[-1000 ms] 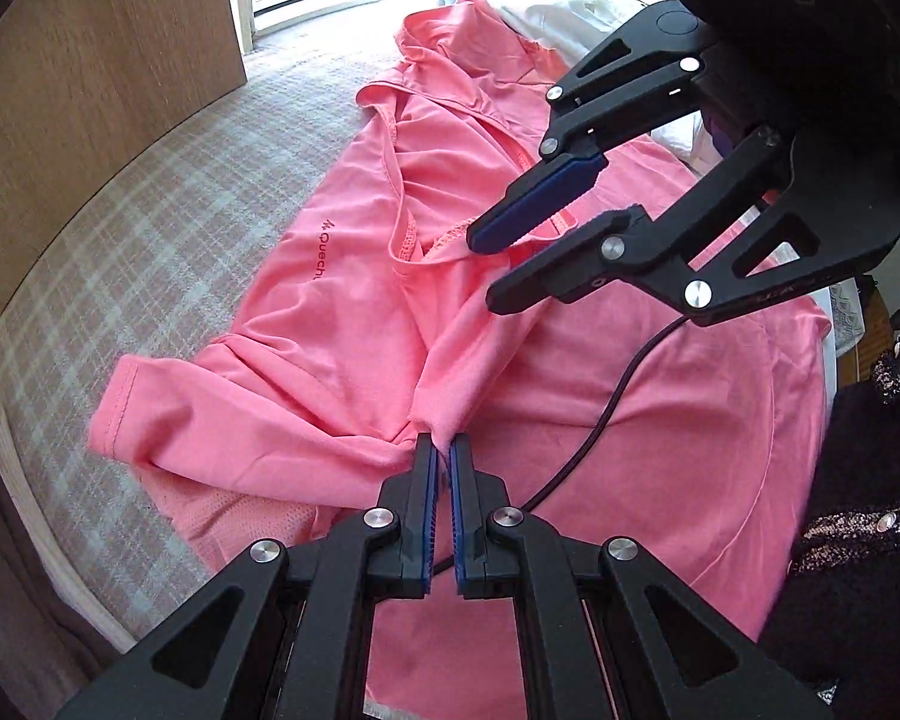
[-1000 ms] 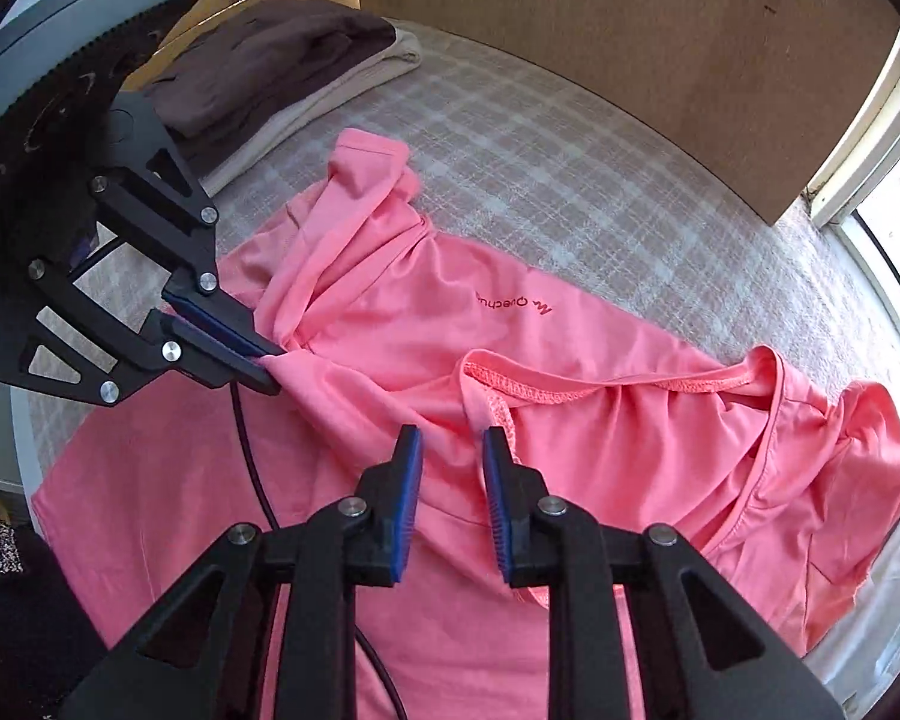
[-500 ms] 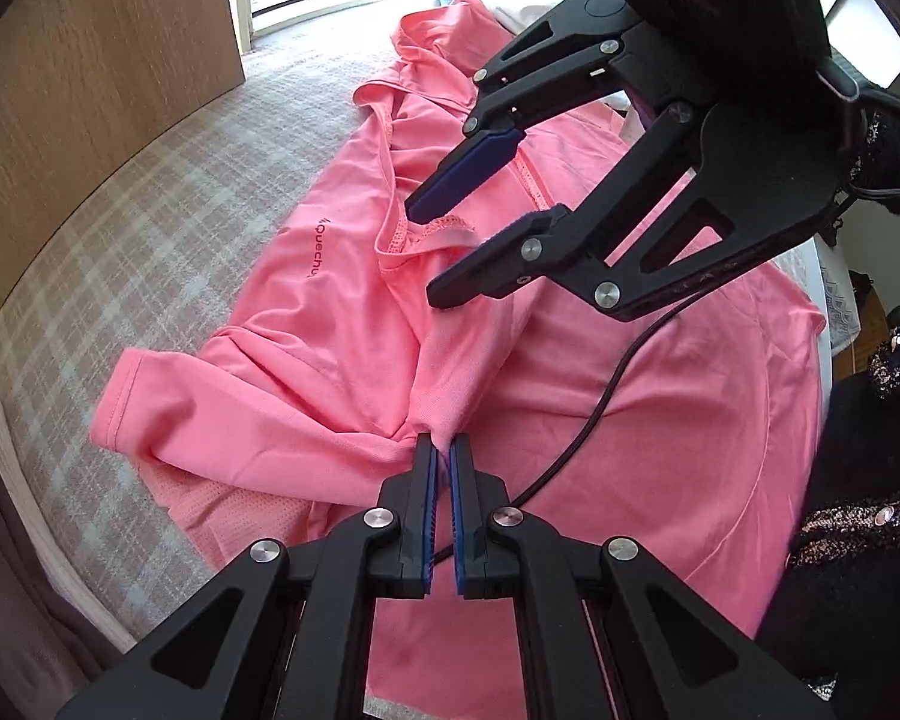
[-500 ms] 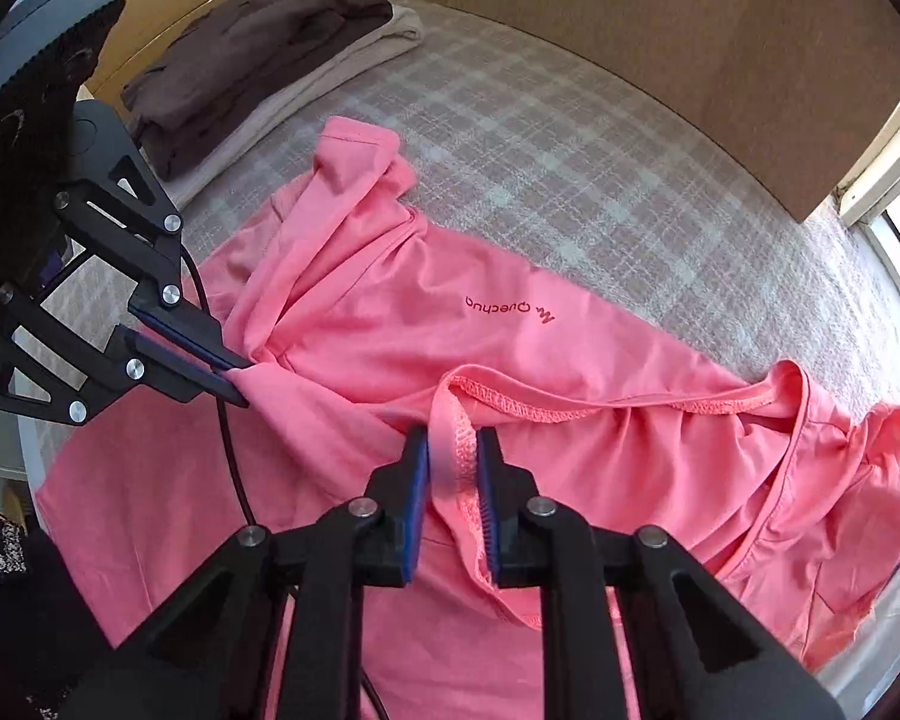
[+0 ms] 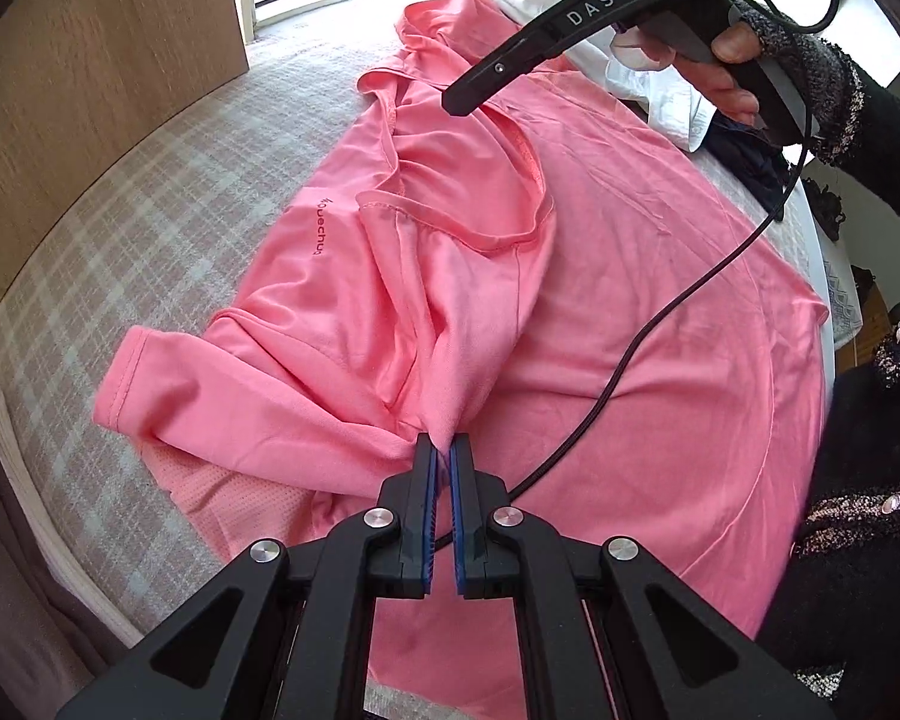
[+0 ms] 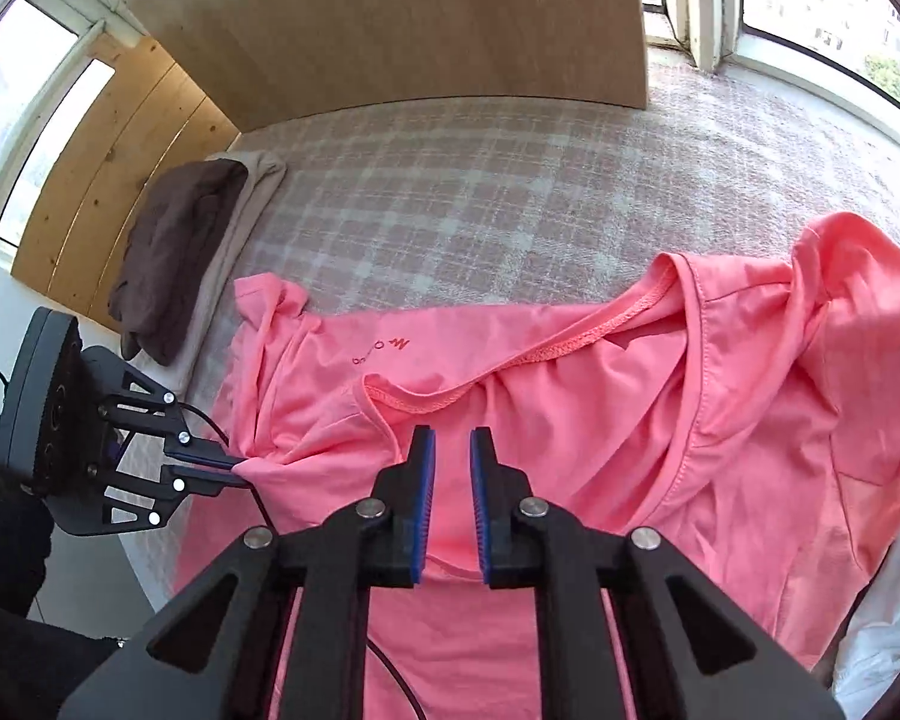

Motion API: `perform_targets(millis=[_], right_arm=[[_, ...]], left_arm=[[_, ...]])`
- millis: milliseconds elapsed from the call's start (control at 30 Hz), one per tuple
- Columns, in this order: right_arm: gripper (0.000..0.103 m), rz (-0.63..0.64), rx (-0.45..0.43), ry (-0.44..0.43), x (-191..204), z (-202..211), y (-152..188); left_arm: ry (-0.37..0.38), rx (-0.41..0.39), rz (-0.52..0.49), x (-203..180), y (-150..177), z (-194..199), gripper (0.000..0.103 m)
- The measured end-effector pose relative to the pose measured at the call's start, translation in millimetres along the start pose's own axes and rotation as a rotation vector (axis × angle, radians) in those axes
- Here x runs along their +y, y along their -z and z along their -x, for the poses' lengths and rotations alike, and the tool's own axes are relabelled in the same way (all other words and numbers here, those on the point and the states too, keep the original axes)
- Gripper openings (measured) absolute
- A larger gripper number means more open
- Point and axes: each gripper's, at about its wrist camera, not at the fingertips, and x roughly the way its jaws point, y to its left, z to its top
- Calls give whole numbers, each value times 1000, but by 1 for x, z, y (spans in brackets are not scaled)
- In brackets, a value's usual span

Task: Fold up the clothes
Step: 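Release the neckline with the right tool while the left tool holds the shirt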

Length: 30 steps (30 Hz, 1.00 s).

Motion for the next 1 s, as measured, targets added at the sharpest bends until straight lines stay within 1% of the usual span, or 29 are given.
perform_targets(millis=[33,100,200,300,367,400,433,467,500,533,567,633,667,700,733,767,800,833,867,900,933,967,1000], right_arm=[[27,49,17,-5,12,-4,5],[33,144,58,-16,33,-15,14],[34,235,121,-2,41,-29,28],[34,231,126,22,29,-33,32],[34,220,124,-17,22,-37,29],[34,216,138,-72,20,-41,27],[33,212,151,-122,18,-44,25],[27,223,158,-127,19,-46,22],[1,234,164,-132,20,-48,19],[3,245,170,-136,20,-50,15],[3,252,158,-127,20,-48,6],[3,268,59,-66,21,-36,-29],[3,259,-68,-3,20,-22,-55],[4,247,-187,57,18,-8,-80],[13,226,-207,89,14,2,-99],[22,203,-226,119,9,12,-118],[39,171,-236,128,2,27,-122],[42,142,-246,138,-7,41,-126],[42,149,-257,159,-19,52,-120],[45,156,-267,179,-32,64,-113],[51,161,-274,200,-45,74,-106],[52,145,-238,230,-63,73,-99],[52,129,-202,261,-82,72,-91]], left_arm=[[1,0,0,0,0,1,3],[-1,-1,-3,0,2,2,3],[-11,4,7,2,2,3,3],[-11,-1,13,3,2,6,3],[-14,-1,5,3,2,8,3],[-16,0,3,3,1,8,3],[-18,3,2,4,0,8,3],[-21,6,1,5,-1,8,3],[-24,8,0,6,-2,8,3],[-26,7,2,8,-3,8,3],[-30,7,3,10,-4,9,3],[-51,3,5,20,-10,11,3],[-75,-8,11,31,-16,15,3],[-110,-22,40,48,-24,19,3],[-157,-36,71,68,-33,23,4],[-253,-46,115,93,-42,27,7],[-359,-43,177,119,-48,31,10],[-388,-56,246,139,-49,35,9],[-417,-69,315,159,-51,40,9],[-430,-89,371,175,-51,46,9],[-408,-117,382,180,-48,53,13],[-409,-125,364,180,-47,57,14],[-403,-129,346,179,-48,58,18]])
